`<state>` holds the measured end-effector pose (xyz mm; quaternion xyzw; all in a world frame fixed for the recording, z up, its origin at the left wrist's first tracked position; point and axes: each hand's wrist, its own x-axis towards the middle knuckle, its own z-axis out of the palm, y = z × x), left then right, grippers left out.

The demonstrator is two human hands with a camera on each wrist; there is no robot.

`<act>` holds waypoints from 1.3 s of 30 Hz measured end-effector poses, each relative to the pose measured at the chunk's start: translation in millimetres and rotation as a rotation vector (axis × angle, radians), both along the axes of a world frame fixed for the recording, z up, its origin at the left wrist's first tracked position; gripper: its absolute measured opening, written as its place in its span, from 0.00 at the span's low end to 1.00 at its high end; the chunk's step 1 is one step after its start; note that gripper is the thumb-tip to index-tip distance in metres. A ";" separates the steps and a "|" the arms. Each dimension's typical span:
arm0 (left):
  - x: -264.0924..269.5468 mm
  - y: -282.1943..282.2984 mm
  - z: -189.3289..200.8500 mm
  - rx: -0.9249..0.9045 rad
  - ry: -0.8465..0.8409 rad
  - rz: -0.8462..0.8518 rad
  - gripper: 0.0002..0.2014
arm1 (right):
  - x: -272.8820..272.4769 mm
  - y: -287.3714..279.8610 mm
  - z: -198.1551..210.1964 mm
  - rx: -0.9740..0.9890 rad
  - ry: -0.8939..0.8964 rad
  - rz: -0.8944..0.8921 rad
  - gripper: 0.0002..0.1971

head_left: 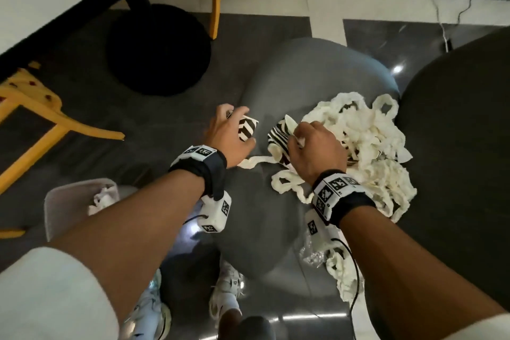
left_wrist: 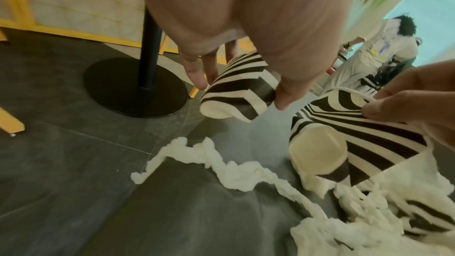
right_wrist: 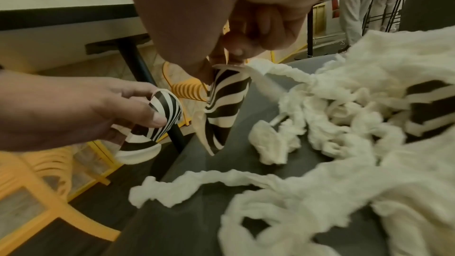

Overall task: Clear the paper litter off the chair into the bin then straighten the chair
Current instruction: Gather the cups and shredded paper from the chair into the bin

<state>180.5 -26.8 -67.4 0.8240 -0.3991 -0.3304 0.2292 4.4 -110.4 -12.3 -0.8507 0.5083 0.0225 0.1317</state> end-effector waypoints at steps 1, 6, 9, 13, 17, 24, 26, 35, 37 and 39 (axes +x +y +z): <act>8.3 9.1 1.4 -0.017 0.030 0.026 0.32 | 10.5 5.2 4.4 0.005 -0.005 -0.001 0.12; 58.6 70.3 3.5 -0.055 0.087 0.155 0.31 | 77.6 49.2 20.4 0.026 -0.081 0.070 0.12; 94.7 120.1 -1.6 -0.044 0.115 0.254 0.32 | 131.9 91.0 30.6 0.063 -0.163 0.129 0.12; 133.7 186.5 -19.2 0.029 0.167 0.302 0.31 | 200.8 152.4 40.3 0.202 -0.324 0.187 0.08; 152.8 220.7 -32.8 0.088 0.214 0.250 0.25 | 242.5 190.8 40.9 0.357 -0.396 0.175 0.06; 172.5 287.4 -32.9 0.086 0.369 0.559 0.20 | 284.5 254.6 21.0 0.602 -0.486 0.233 0.06; 174.1 320.7 -37.2 0.176 0.391 0.710 0.15 | 294.2 279.6 7.3 0.658 -0.459 0.271 0.10; 207.8 439.8 -104.4 0.375 0.313 0.675 0.33 | 303.8 367.6 -88.1 0.855 -0.215 0.147 0.12; 210.7 451.7 -120.6 0.360 0.357 0.723 0.33 | 302.8 377.0 -120.9 0.874 -0.166 0.072 0.10; 214.2 459.2 -138.7 0.367 0.354 0.743 0.32 | 302.8 383.8 -155.1 0.896 -0.093 0.001 0.09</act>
